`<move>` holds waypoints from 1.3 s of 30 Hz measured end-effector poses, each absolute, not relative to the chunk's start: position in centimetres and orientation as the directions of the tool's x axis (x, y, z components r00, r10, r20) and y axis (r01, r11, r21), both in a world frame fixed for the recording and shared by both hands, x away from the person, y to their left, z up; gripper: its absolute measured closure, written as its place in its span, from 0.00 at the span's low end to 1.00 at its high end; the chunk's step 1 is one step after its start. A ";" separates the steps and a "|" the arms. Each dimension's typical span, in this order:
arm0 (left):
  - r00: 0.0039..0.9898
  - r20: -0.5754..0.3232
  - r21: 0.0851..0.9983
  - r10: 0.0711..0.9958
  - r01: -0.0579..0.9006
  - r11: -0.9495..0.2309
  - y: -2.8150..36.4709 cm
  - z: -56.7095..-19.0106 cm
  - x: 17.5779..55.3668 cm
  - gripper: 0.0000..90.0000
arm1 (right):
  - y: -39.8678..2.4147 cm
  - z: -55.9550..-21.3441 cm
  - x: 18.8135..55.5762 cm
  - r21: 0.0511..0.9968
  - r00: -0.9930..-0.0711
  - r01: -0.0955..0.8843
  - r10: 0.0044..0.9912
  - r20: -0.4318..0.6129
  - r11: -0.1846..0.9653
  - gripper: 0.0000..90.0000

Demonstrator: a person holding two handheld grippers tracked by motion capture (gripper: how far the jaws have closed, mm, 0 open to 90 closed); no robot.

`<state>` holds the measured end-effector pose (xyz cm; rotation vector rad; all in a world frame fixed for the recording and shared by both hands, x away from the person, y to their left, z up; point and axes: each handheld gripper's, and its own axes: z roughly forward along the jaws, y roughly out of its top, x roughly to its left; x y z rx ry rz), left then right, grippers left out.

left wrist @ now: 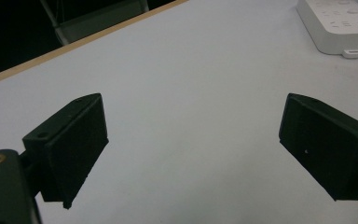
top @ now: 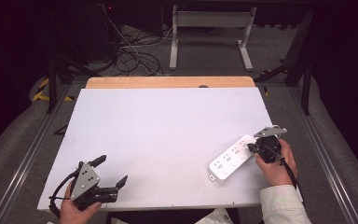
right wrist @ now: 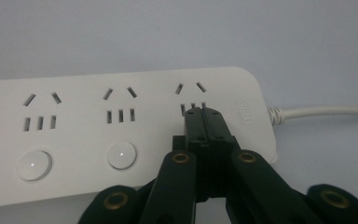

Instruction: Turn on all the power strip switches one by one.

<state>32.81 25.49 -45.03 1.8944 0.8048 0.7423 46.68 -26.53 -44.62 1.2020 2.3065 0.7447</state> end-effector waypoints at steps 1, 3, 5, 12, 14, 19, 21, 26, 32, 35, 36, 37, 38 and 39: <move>0.605 0.164 0.903 0.779 0.226 -0.366 25.5 -45.0 32.8 0.09 | -26.5 -44.6 46.7 0.635 -0.528 0.606 0.839 -0.128 0.479 1.00; 0.607 0.160 0.903 0.779 0.230 -0.364 25.5 -45.0 32.8 0.09 | -26.4 -44.7 46.7 0.632 -0.530 0.605 0.838 -0.134 0.484 1.00; 0.607 0.161 0.903 0.779 0.229 -0.365 25.5 -45.0 32.8 0.09 | -26.4 -44.7 46.7 0.631 -0.528 0.606 0.838 -0.138 0.485 1.00; 0.608 0.158 0.904 0.778 0.228 -0.362 25.5 -45.0 32.7 0.09 | -26.5 -44.8 46.7 0.630 -0.523 0.615 0.843 -0.123 0.474 1.00; 0.608 0.159 0.904 0.778 0.228 -0.363 25.5 -45.0 32.7 0.09 | -26.4 -44.8 46.7 0.627 -0.519 0.619 0.845 -0.126 0.473 1.00; 0.608 0.157 0.904 0.778 0.229 -0.361 25.5 -45.0 32.7 0.09 | -26.3 -44.9 46.7 0.622 -0.509 0.628 0.852 -0.125 0.467 1.00; 0.608 0.158 0.904 0.778 0.229 -0.362 25.5 -45.0 32.7 0.09 | -26.4 -45.0 46.8 0.620 -0.505 0.637 0.855 -0.114 0.459 1.00; 0.607 0.160 0.904 0.779 0.227 -0.363 25.5 -45.0 32.7 0.09 | -26.3 -44.9 46.8 0.620 -0.509 0.633 0.853 -0.119 0.464 1.00; 0.607 0.157 0.905 0.779 0.228 -0.360 25.5 -45.0 32.9 0.09 | -26.8 -41.5 45.6 0.749 -0.503 0.517 0.855 -0.125 0.414 1.00; 0.609 0.154 0.904 0.778 0.232 -0.360 25.4 -45.1 32.9 0.09 | -26.4 -41.1 45.3 0.754 -0.511 0.500 0.848 -0.140 0.426 1.00; 0.609 0.154 0.904 0.778 0.231 -0.360 25.4 -45.1 32.9 0.09 | -26.3 -41.1 45.2 0.754 -0.517 0.499 0.845 -0.135 0.426 1.00; 0.607 0.160 0.904 0.778 0.227 -0.362 25.5 -45.0 32.9 0.09 | -26.2 -41.1 45.2 0.754 -0.520 0.500 0.844 -0.133 0.427 1.00; 0.607 0.158 0.905 0.779 0.227 -0.360 25.5 -45.0 32.9 0.09 | -26.1 -41.0 45.1 0.754 -0.520 0.497 0.843 -0.136 0.428 1.00; 0.607 0.152 0.906 0.780 0.230 -0.356 25.5 -45.0 32.8 0.09 | -26.1 -41.0 45.1 0.754 -0.521 0.496 0.842 -0.137 0.430 1.00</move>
